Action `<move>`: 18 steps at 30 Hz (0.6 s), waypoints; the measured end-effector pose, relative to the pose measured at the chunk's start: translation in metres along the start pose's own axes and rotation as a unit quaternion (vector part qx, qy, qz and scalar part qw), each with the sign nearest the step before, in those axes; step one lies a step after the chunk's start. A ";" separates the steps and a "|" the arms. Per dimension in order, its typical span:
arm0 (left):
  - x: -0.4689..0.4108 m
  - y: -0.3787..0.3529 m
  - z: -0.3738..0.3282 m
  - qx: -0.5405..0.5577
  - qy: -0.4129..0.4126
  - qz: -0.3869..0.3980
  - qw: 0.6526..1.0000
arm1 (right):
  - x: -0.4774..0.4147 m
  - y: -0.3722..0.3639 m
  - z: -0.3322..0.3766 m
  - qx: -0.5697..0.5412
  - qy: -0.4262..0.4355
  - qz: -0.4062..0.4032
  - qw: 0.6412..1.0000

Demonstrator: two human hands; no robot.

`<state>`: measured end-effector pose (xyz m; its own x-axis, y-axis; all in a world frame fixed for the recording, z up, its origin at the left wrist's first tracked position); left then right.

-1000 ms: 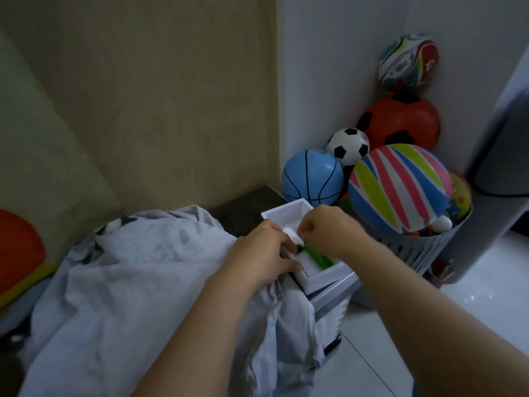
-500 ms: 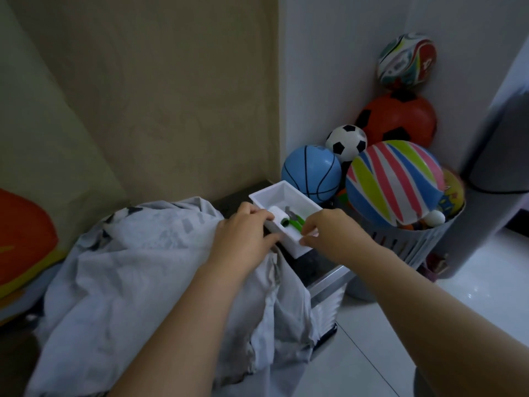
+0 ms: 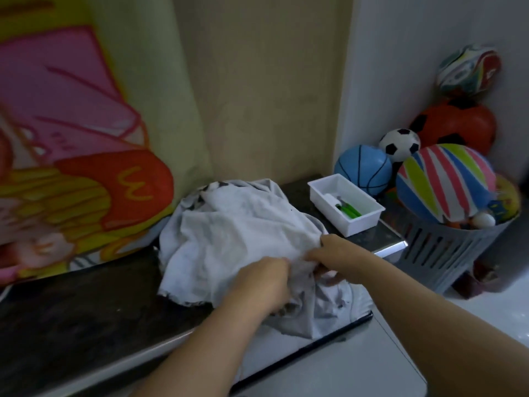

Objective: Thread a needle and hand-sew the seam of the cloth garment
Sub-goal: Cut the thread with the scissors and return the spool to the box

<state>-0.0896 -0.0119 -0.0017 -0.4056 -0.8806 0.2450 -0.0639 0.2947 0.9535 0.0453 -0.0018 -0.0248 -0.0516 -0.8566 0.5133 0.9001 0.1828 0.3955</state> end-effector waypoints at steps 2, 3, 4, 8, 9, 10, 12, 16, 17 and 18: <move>0.001 0.025 0.027 0.044 0.029 -0.083 0.995 | 0.005 0.000 0.024 -0.036 0.044 -0.019 0.998; 0.003 0.043 0.038 0.075 0.039 -0.133 0.987 | 0.007 0.003 0.045 -0.015 0.093 -0.054 0.994; 0.005 0.064 0.047 0.099 0.043 -0.183 0.977 | 0.010 0.008 0.070 0.015 0.152 -0.100 0.983; 0.038 0.137 0.071 0.102 -0.002 -0.429 0.897 | 0.045 0.008 0.174 0.028 0.383 -0.237 0.892; 0.047 0.144 0.079 0.099 -0.004 -0.468 0.878 | 0.050 0.000 0.189 0.058 0.421 -0.245 0.872; 0.053 0.144 0.089 0.101 0.000 -0.484 0.869 | 0.047 -0.008 0.196 0.097 0.438 -0.240 0.861; 0.055 0.129 0.120 0.174 0.056 -0.461 0.868 | 0.022 -0.032 0.180 0.231 0.385 -0.209 0.869; 0.028 0.046 0.150 0.029 0.127 -0.200 0.971 | -0.025 -0.080 0.100 0.466 0.208 -0.094 0.855; 0.023 0.026 0.154 0.019 0.128 -0.138 0.982 | -0.032 -0.087 0.083 0.491 0.186 -0.074 0.848; 0.021 0.005 0.158 0.025 0.128 -0.091 0.987 | -0.038 -0.096 0.068 0.503 0.174 -0.057 0.845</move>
<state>-0.2424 0.0298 -0.0197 -0.1404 -0.9837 0.1127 -0.1624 0.1352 0.9774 -0.0691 0.0462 -0.0302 0.1741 -0.9543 0.2430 0.0668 0.2577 0.9639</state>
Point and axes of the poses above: each hand's wrist, its own x-axis away from the middle knuckle, its own y-axis out of the back of the hand, z = x × y, the point moved 7 cm from there along -x, towards the middle knuckle, and after that the axes turned 1 degree about x, right-handed, at the moved point
